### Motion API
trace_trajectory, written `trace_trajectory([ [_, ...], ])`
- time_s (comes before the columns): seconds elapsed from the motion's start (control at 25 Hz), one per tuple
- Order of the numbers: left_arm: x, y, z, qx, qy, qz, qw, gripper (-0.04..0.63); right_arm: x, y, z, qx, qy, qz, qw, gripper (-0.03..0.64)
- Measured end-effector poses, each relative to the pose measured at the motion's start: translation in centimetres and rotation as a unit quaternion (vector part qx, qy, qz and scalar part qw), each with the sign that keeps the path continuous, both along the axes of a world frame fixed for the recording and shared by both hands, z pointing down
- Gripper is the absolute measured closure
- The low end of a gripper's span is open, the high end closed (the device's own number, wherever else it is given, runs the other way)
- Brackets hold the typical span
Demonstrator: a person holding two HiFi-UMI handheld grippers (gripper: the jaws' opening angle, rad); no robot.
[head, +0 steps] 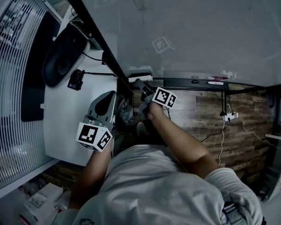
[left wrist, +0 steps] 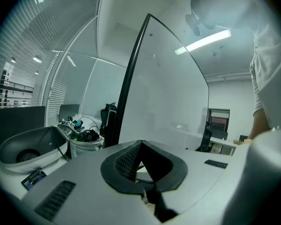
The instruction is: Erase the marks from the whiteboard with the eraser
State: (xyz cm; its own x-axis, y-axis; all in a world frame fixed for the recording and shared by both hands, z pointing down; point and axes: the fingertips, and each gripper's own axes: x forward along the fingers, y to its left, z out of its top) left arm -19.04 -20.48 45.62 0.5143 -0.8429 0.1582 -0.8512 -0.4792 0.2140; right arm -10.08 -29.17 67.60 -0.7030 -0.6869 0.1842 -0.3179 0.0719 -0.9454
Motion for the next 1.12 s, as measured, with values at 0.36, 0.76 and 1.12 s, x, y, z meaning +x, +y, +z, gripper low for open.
trace_trajectory([
  [0.36, 1.0, 0.7, -1.0, 0.013, 0.009, 0.013, 0.9998, 0.589, -0.2, 0.0, -6.5, 0.043, -0.032, 0.009, 0.999, 0.385],
  [0.76, 1.6, 0.6, -2.1, 0.028, 0.017, 0.024, 0.9992, 0.589, -0.1, -0.1, -9.7, 0.075, -0.036, 0.013, 0.996, 0.384],
  [1.12, 0.8, 0.4, -2.2, 0.025, 0.008, 0.012, 0.9996, 0.589, -0.2, -0.1, -6.3, 0.055, -0.020, 0.009, 0.998, 0.383],
])
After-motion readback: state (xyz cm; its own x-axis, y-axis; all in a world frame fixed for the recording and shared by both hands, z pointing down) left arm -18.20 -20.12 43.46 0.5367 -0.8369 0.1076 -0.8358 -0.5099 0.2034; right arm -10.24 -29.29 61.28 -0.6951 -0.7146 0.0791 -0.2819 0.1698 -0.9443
